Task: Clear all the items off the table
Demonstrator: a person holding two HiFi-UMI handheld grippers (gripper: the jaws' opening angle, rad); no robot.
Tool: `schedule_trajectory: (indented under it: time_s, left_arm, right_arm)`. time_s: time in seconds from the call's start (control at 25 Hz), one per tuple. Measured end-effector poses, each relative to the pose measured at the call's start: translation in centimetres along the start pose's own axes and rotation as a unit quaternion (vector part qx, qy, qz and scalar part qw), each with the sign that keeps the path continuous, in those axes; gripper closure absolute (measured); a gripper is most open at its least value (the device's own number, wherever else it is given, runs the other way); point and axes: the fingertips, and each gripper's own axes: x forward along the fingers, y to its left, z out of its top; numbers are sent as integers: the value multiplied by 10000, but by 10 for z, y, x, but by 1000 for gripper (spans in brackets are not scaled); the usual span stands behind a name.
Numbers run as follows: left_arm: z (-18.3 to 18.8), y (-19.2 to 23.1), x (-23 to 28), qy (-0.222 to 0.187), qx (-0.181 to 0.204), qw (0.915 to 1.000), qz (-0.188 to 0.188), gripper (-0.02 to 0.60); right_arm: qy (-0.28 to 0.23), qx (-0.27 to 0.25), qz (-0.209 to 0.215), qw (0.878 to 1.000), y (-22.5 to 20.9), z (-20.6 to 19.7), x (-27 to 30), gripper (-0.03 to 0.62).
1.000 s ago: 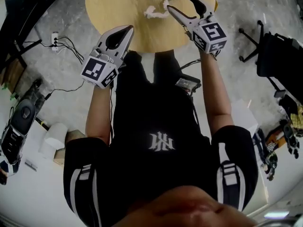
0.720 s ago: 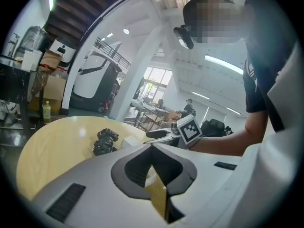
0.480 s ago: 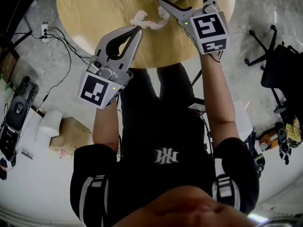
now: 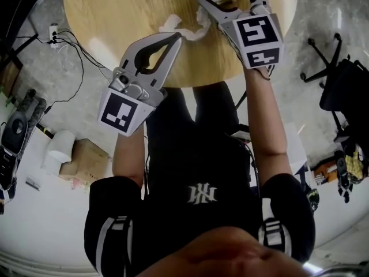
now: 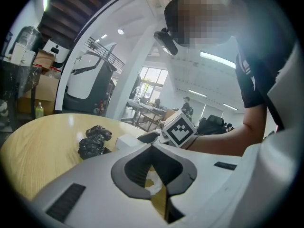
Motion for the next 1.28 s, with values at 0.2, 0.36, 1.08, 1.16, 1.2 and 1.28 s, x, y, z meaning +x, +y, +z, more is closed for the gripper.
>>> schedule_trajectory:
  time_s: [0.2, 0.36, 1.08, 1.16, 1.2, 1.28]
  left_arm:
    - [1, 6, -1, 5, 79, 10000, 34, 569]
    - [1, 4, 1, -8, 121, 9999, 48, 569]
    - [55, -50, -21, -715, 399, 9934, 804, 569]
    - [60, -67, -14, -833, 500, 9928, 699, 569]
    - [62, -75, -10, -875, 541, 9927, 634, 569]
    - [61, -93, -3, -924, 530, 9929, 528, 569]
  right_arm:
    - [118, 11, 11, 9999, -3, -6, 2, 228]
    - [128, -22, 63, 9999, -2, -6, 2, 249]
    - [-1035, -946, -149, 9900, 12, 86, -143, 258]
    - [-1123, -1063, -298, 9875, 7, 90, -166, 258]
    - [-1161, -1096, -396, 9864, 3, 90, -179, 258]
    - [-1205, -1112, -558, 9849, -7, 83, -202, 258]
